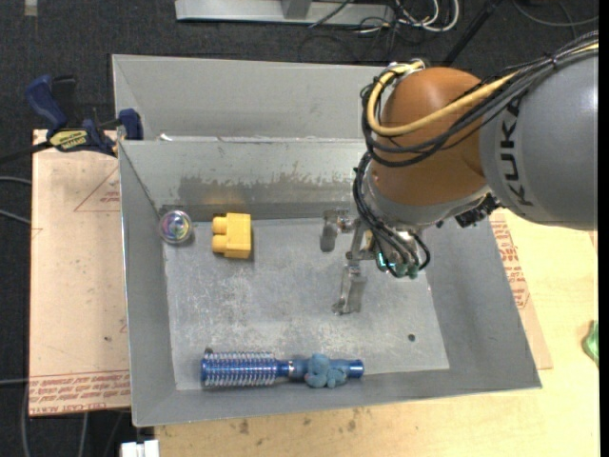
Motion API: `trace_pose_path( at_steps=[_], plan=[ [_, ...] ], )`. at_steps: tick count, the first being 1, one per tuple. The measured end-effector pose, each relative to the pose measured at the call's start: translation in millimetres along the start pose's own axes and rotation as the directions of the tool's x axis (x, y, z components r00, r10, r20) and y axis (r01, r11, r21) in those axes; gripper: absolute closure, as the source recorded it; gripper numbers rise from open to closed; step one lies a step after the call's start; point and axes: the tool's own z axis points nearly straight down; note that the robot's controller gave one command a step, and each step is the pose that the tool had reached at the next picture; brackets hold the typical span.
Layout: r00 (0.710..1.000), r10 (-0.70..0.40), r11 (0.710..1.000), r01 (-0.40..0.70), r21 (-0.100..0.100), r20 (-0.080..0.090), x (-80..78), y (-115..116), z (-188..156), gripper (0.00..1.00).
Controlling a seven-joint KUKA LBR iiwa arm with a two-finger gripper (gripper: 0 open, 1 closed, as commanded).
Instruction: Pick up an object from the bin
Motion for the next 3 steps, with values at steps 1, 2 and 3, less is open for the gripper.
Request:
trace_pose_path(
  at_steps=[1,2,3],
  plan=[
    [0.975,-0.221,0.975,0.221,0.000,0.003,39.7,21.8,120.4,0.00],
    [0.944,-0.329,0.944,0.329,0.001,0.020,53.7,90.5,143.6,0.00],
    [0.947,-0.322,0.947,0.322,0.001,0.007,56.6,87.1,145.5,1.00]
  ],
)
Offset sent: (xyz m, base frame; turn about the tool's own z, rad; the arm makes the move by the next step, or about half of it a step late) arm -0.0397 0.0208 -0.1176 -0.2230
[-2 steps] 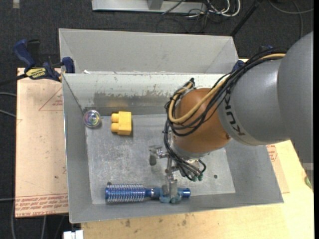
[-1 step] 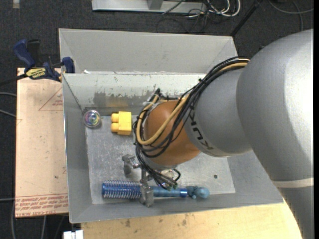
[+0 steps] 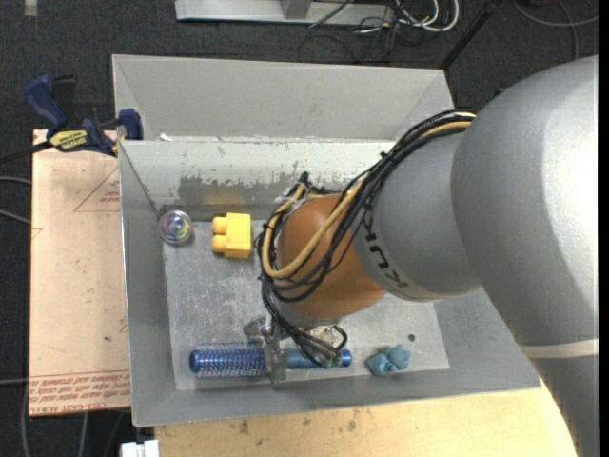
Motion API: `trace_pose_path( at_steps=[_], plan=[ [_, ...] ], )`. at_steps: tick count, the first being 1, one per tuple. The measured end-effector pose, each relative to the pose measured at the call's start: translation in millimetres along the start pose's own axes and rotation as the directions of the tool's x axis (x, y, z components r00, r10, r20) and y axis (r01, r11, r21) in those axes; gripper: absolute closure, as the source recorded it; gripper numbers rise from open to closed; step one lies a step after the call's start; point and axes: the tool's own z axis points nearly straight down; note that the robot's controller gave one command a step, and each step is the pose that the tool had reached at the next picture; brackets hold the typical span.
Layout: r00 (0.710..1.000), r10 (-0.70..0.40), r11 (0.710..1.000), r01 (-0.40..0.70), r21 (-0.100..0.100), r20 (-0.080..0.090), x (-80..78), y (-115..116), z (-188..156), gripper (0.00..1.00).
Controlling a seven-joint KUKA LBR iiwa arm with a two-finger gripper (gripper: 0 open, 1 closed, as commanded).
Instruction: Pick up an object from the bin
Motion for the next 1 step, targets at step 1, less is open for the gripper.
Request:
trace_pose_path(
  at_steps=[1],
  plan=[
    [1.000,0.009,1.000,-0.009,0.002,0.010,-18.6,-13.6,-136.4,1.00]
  ],
)
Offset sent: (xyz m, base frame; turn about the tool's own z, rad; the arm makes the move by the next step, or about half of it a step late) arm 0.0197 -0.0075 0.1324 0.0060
